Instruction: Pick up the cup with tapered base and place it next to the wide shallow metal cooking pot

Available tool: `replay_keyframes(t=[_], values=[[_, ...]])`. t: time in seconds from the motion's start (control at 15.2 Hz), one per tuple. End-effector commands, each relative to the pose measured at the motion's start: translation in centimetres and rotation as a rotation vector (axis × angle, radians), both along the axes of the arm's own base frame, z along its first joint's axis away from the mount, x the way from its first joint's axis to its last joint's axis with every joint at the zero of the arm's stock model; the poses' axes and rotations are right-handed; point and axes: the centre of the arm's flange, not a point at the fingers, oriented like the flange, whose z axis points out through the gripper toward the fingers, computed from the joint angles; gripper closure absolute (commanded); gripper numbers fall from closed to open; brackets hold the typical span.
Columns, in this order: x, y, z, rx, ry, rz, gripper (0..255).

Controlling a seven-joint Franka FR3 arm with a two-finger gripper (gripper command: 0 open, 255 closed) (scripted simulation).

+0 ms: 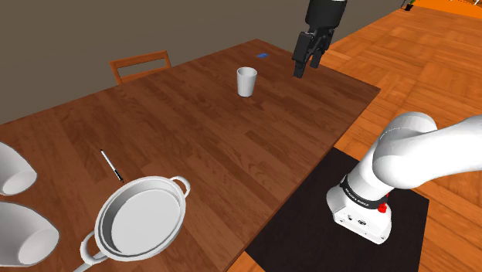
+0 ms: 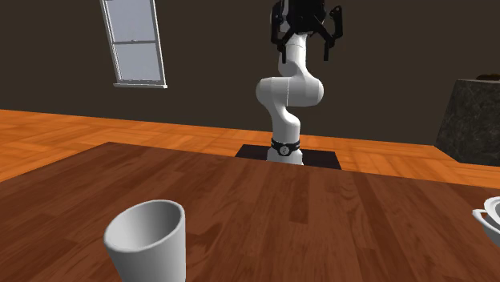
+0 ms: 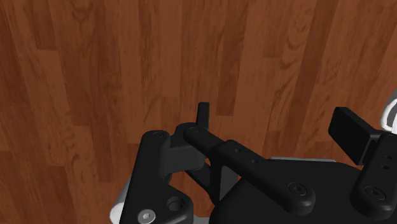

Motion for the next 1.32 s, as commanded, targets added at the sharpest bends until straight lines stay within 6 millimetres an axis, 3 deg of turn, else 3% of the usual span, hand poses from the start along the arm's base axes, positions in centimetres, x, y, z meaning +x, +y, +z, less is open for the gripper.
replay_keyframes(t=[0.0, 1.25], values=[[0.0, 0.0, 0.0, 0.0, 0.0, 0.0, 0], [18.4, -13.3, -10.8, 0.017, -0.008, -0.012, 0]])
